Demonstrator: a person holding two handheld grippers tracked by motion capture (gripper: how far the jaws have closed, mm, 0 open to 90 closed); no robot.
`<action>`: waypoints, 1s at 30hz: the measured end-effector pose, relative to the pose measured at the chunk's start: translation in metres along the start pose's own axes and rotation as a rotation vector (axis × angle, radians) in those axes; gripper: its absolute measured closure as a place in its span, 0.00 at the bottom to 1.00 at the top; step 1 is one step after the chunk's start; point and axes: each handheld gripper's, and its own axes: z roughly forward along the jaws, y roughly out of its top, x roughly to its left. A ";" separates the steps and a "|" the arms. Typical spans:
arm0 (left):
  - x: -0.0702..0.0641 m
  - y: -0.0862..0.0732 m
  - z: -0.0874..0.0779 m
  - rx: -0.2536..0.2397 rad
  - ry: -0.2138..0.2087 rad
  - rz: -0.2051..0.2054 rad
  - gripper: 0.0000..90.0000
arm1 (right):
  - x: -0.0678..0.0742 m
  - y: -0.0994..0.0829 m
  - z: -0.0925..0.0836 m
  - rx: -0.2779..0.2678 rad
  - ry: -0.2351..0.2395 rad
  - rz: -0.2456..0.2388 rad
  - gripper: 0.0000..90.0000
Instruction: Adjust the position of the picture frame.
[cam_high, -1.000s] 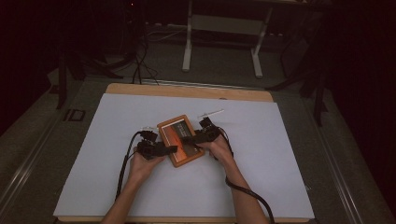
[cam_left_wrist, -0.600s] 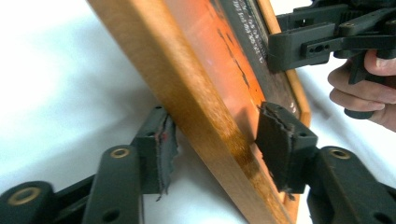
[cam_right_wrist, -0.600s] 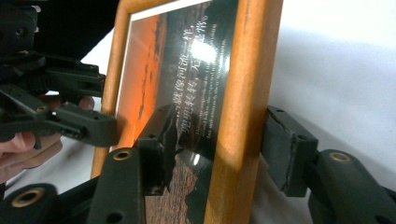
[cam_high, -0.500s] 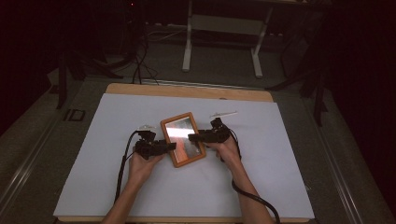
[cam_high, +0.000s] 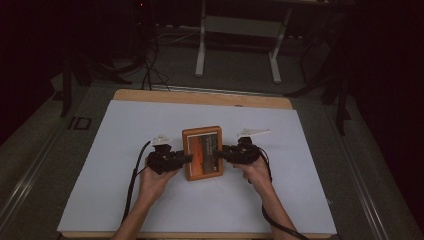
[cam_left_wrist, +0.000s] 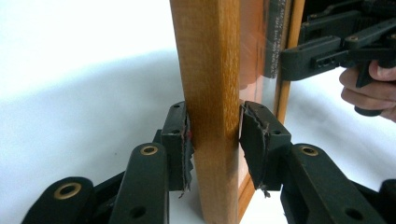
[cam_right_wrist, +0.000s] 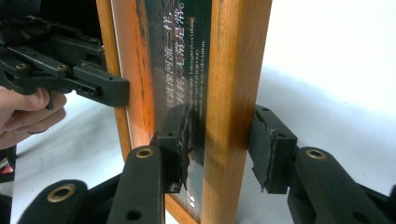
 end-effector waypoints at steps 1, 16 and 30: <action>0.000 0.000 0.000 0.002 -0.005 -0.002 0.71 | 0.001 -0.001 -0.001 -0.005 -0.005 0.000 0.67; -0.010 -0.001 -0.007 0.034 -0.129 -0.013 0.71 | 0.029 -0.020 -0.031 -0.027 -0.045 0.019 0.70; -0.007 -0.011 0.001 0.077 -0.209 -0.078 0.72 | 0.032 -0.041 -0.040 -0.010 -0.029 0.082 0.72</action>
